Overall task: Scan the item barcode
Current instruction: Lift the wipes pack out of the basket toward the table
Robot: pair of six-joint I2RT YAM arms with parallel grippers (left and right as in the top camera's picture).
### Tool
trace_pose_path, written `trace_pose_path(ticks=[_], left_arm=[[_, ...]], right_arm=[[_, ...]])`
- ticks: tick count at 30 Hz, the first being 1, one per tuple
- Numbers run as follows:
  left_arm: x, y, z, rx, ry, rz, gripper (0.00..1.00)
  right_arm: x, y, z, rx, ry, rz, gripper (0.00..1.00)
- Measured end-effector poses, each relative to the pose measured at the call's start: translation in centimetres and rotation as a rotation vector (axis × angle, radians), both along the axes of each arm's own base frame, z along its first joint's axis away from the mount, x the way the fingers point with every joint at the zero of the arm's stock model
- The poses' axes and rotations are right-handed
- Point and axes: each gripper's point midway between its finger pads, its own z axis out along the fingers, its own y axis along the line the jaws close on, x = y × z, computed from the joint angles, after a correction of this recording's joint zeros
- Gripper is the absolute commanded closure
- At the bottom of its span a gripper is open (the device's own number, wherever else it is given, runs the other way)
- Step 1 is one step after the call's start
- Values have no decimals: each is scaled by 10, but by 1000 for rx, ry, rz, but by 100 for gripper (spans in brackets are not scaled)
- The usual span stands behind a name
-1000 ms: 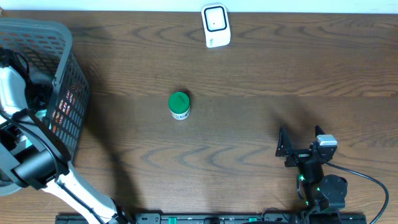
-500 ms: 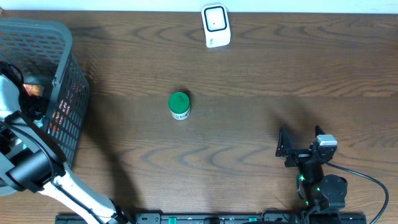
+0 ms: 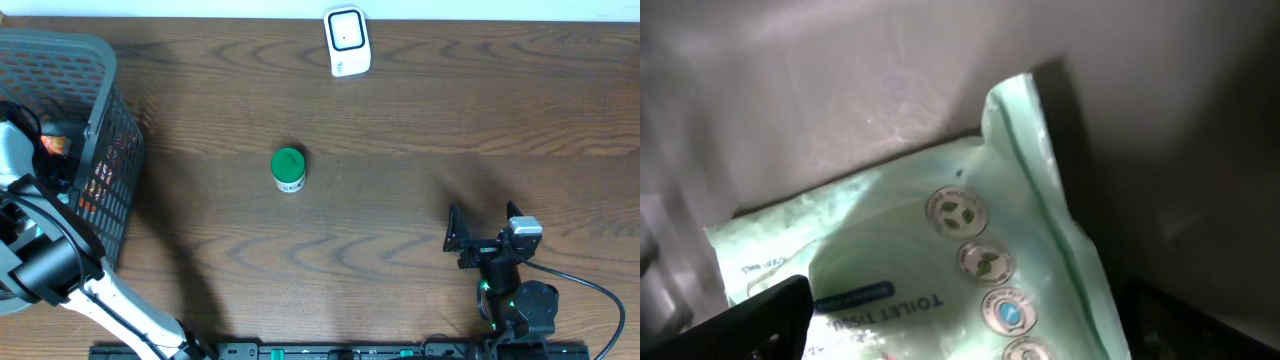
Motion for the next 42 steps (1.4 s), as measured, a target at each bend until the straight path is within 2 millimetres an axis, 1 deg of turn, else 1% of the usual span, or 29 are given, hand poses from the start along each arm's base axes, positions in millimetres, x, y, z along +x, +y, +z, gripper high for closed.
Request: trace_pose_path(ticks=[1, 2, 4, 5, 7, 8, 13, 18, 21, 24, 25, 26, 27, 28, 29, 31, 35, 36, 39, 42], left_arm=[[-2, -1, 0, -6, 8, 0, 3], [-5, -4, -1, -19, 24, -1, 12], [-10, -8, -4, -38, 51, -7, 38], [-15, -10, -4, -47, 70, -3, 59], [-26, -14, -6, -63, 132, -8, 85], [-31, -15, -7, -65, 159, -9, 92], [-43, -14, -3, -51, 222, -15, 93], [-46, -16, 5, -87, 264, -18, 93], [-39, -13, 22, -90, 253, -17, 93], [-26, -5, 52, -65, 193, -25, 93], [-19, -3, 65, -51, 149, -33, 93], [-16, -3, 72, -44, 128, -37, 93], [-11, -3, 87, -30, 77, -46, 93], [-9, -5, 96, -23, 46, -50, 93], [-5, -9, 116, -10, -24, -56, 93], [2, -16, 139, -7, -119, -79, 93], [22, -41, 179, -58, -342, -160, 93], [34, -54, 195, -89, -446, -206, 93], [60, -77, 237, -134, -682, -314, 93], [71, -99, 281, -143, -864, -412, 93]], right_arm=[[0, 0, 0, 0, 0, 0, 1], [0, 0, 0, 0, 0, 0, 1], [0, 0, 0, 0, 0, 0, 1], [0, 0, 0, 0, 0, 0, 1], [0, 0, 0, 0, 0, 0, 1], [0, 0, 0, 0, 0, 0, 1], [0, 0, 0, 0, 0, 0, 1], [0, 0, 0, 0, 0, 0, 1], [0, 0, 0, 0, 0, 0, 1], [0, 0, 0, 0, 0, 0, 1], [0, 0, 0, 0, 0, 0, 1], [0, 0, 0, 0, 0, 0, 1], [0, 0, 0, 0, 0, 0, 1], [0, 0, 0, 0, 0, 0, 1], [0, 0, 0, 0, 0, 0, 1], [0, 0, 0, 0, 0, 0, 1], [0, 0, 0, 0, 0, 0, 1], [0, 0, 0, 0, 0, 0, 1], [0, 0, 0, 0, 0, 0, 1], [0, 0, 0, 0, 0, 0, 1]])
